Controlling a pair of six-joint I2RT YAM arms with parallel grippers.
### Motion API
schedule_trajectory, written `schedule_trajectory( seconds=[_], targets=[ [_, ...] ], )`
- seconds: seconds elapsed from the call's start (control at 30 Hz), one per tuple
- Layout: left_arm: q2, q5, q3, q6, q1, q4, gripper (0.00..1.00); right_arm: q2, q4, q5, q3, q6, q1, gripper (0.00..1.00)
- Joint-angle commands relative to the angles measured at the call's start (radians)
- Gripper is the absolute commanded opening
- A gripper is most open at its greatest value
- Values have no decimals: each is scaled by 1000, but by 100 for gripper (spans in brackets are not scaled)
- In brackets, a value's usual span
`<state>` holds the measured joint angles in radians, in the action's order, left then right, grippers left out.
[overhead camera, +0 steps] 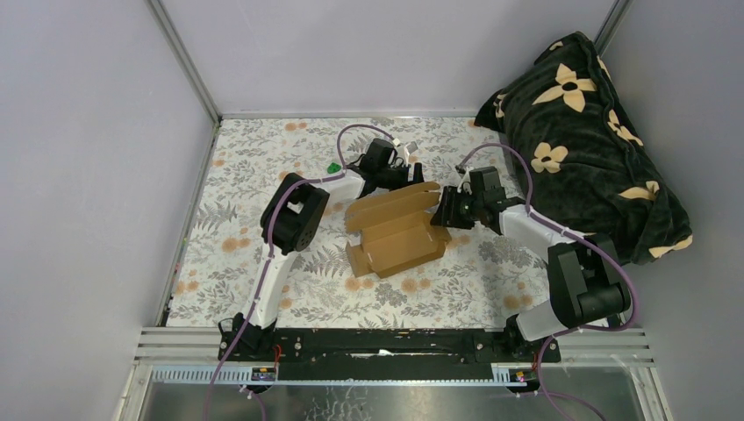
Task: Fold the paper box
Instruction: Fold the paper box at the center of the board.
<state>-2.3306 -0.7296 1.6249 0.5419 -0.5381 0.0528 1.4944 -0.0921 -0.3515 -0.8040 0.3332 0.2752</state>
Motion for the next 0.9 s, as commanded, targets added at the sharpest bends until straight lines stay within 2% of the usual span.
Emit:
schedule_trajectory(
  seconds=[0.0,0.2,0.43,0.87],
  targets=[
    [-33,-24,31,-14,-10,17,78,-20,6,13,-20,-20,33,51],
    [-42,-30,27,-10,-14,27,77,-26,-40,83,-47,-51,94,47],
    [-44,-36,26,-7,-20,33,77,-18,-106,214,-90,-103,172,50],
    [-42,-48,24,10,-28,48,77,-2,-111,214,-106,-117,219,50]
  ],
)
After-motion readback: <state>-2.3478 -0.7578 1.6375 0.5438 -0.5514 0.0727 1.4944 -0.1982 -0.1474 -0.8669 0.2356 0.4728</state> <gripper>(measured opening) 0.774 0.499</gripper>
